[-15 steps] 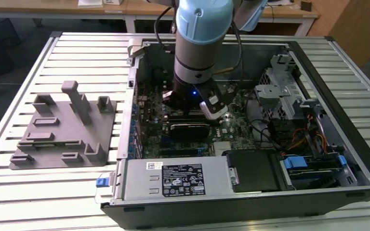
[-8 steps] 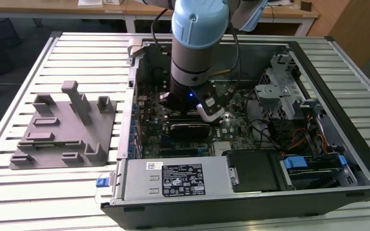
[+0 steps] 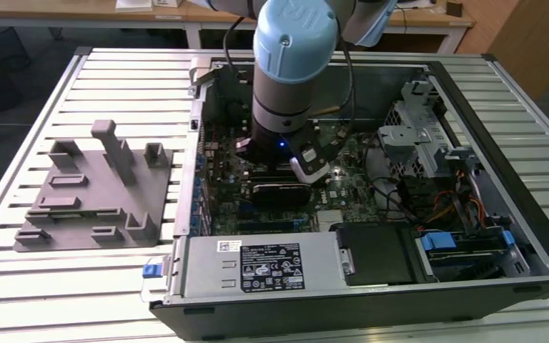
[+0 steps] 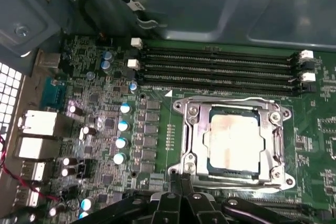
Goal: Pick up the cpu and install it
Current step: 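Install the second cpu locking lever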
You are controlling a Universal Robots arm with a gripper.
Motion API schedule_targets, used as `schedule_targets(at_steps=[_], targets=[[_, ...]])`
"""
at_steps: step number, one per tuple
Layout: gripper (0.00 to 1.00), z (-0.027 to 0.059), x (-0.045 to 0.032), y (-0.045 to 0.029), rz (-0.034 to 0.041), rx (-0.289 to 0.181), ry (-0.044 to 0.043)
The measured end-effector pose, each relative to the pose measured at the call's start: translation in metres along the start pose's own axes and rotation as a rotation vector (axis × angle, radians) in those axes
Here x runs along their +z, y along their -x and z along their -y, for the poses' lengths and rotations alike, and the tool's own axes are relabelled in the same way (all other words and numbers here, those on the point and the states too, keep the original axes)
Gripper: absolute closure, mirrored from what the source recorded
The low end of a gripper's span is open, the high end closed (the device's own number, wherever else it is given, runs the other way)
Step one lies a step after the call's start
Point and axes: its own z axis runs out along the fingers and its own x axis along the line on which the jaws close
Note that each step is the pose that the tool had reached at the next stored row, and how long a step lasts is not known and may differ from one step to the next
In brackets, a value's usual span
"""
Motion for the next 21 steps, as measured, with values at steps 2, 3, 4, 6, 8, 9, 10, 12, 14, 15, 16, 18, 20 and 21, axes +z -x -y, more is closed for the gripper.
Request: schedule_targets(at_steps=[2,3,4,6,8,9,10,12,14,15,16,18,20,21], targets=[[0.89,0.0004,0.0015,-0.0010,0.0004,0.000,0.0062],[0.89,0.0005,0.0020,-0.0019,0.0005,0.000,0.0101],[0.89,0.0005,0.0024,-0.0027,0.0007,0.000,0.0142],[0.89,0.0005,0.0028,-0.0044,0.0011,0.000,0.0206],[0.89,0.0004,0.0028,-0.0048,0.0012,-0.001,0.0238],[0.89,0.0003,0.0029,-0.0048,0.0012,-0.001,0.0245],[0.89,0.0004,0.0032,-0.0048,0.0014,-0.001,0.0249],[0.89,0.0006,0.0041,-0.0048,0.0014,-0.001,0.0250],[0.89,0.0008,0.0046,-0.0048,0.0012,-0.001,0.0247],[0.89,0.0008,0.0046,-0.0048,0.0012,-0.001,0.0247],[0.89,0.0008,0.0047,-0.0048,0.0012,-0.001,0.0248],[0.89,0.0004,0.0035,-0.0048,0.0013,-0.001,0.0249],[0.89,-0.0007,0.0000,-0.0047,0.0018,-0.001,0.0258],[0.89,-0.0013,-0.0027,-0.0048,0.0015,-0.001,0.0252]])
